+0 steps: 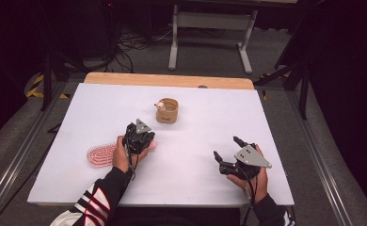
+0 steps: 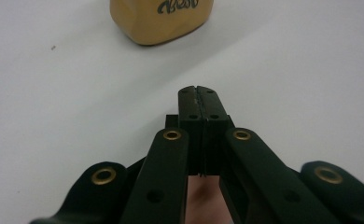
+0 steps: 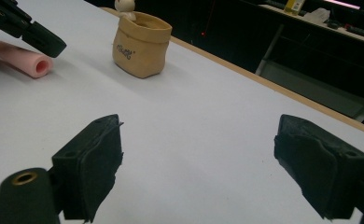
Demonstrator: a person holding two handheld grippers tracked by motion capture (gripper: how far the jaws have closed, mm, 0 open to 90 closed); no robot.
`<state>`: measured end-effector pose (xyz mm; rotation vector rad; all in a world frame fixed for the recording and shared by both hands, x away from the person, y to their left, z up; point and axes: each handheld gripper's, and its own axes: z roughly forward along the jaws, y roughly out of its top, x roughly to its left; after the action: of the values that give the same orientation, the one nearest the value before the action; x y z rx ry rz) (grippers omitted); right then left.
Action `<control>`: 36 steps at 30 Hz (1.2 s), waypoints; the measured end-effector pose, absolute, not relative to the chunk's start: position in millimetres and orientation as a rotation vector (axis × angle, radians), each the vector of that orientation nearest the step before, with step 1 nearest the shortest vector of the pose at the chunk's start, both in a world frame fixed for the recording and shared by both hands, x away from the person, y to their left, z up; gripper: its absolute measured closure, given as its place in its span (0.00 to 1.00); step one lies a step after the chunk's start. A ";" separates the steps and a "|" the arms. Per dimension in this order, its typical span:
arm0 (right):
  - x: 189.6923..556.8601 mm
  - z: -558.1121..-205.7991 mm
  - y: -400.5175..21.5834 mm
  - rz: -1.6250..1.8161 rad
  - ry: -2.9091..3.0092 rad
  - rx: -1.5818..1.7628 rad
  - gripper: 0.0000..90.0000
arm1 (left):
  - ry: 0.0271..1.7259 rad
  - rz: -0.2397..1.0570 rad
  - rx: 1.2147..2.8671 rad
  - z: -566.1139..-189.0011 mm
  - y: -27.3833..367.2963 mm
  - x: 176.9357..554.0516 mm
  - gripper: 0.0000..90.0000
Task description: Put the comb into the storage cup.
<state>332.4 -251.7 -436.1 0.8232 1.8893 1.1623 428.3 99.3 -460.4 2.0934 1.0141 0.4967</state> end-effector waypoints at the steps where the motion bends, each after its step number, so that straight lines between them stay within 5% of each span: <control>1: 332.3 -436.2 -251.3 1.159 1.890 0.822 0.17 | 1.015 0.496 2.096 -461.8 99.0 429.4 1.00; 36: 334.7 -439.7 -250.8 1.132 1.930 0.845 0.17 | 0.723 0.407 2.365 -461.9 96.8 384.8 1.00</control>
<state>334.7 -250.8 -439.7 0.8450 1.9297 1.1322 384.8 96.8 -461.9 2.3649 0.7234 0.4068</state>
